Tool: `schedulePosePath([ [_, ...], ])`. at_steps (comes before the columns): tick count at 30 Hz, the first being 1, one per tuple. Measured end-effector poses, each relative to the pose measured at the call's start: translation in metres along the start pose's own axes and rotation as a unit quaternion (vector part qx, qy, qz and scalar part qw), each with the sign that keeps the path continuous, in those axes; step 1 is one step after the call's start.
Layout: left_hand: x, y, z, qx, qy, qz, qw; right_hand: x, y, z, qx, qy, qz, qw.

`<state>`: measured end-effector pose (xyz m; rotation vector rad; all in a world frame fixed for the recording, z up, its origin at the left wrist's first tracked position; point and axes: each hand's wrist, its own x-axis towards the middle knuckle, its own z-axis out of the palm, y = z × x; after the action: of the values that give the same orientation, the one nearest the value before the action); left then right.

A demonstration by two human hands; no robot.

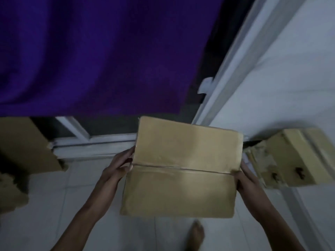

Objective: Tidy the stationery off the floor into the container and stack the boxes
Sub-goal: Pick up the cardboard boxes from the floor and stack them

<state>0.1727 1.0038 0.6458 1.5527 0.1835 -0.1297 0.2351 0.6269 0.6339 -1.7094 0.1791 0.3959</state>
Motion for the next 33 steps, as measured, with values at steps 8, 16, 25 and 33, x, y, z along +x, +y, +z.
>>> schedulePosePath([
  [8, 0.092, 0.062, 0.156, 0.077, -0.121, 0.004, 0.99, -0.019, -0.02, -0.148, 0.083, 0.159, 0.018, 0.984],
  [16, 0.178, 0.091, 0.347, 0.099, -0.249, -0.002, 0.963, -0.018, -0.017, -0.307, 0.08, 0.326, 0.054, 0.941],
  [25, 0.242, 0.084, 0.494, 0.116, -0.307, -0.085, 0.941, -0.039, 0.006, -0.406, 0.097, 0.432, 0.106, 0.89],
  [33, 0.287, 0.088, 0.586, 0.167, -0.39, -0.051, 0.904, -0.029, 0.047, -0.435, 0.138, 0.5, 0.151, 0.842],
])
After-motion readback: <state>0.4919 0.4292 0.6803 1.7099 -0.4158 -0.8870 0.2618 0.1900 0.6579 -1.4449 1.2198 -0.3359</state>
